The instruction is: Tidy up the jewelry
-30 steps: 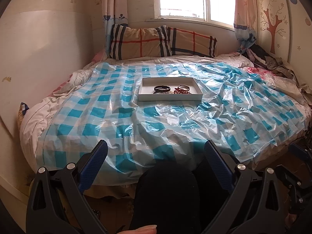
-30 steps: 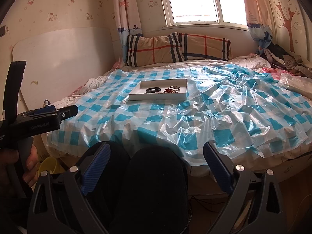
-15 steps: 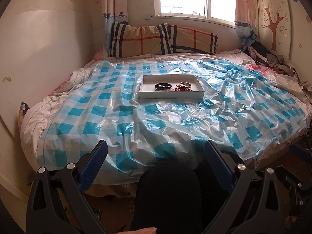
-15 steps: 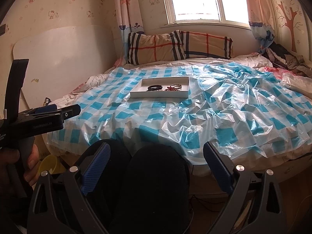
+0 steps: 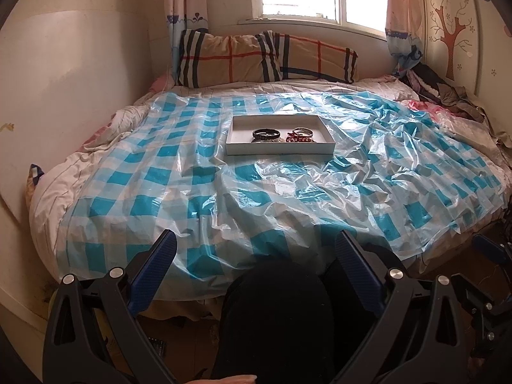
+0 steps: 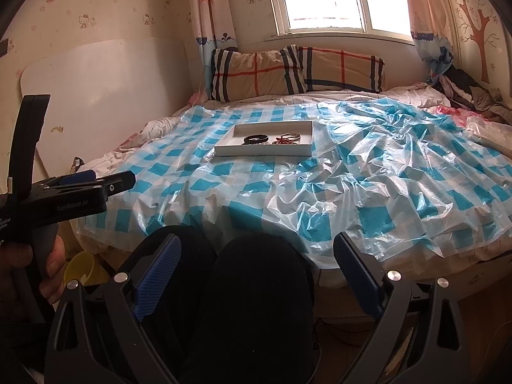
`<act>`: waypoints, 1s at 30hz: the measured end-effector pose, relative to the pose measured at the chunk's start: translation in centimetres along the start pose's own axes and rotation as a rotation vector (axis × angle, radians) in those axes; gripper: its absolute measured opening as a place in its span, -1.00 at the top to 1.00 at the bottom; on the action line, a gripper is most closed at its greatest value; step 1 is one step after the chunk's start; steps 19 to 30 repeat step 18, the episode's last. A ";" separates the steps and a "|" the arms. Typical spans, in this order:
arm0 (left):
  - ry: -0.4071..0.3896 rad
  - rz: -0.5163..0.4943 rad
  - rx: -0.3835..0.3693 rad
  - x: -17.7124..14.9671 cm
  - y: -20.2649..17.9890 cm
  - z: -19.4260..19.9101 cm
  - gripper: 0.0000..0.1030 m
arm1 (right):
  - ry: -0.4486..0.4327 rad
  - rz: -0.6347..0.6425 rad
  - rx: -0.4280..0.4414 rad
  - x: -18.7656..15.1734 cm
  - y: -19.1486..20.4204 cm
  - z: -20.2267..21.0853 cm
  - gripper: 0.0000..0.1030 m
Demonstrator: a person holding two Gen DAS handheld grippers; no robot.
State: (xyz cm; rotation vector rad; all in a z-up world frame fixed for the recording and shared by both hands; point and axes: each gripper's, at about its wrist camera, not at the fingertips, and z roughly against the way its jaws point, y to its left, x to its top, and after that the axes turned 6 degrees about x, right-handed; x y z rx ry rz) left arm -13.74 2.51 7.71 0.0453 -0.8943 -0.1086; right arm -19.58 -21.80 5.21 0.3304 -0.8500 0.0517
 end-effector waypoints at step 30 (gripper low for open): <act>0.065 0.007 -0.050 1.2 -2.7 -5.8 -0.85 | -0.065 0.008 -0.092 3.6 -2.5 -1.5 -0.84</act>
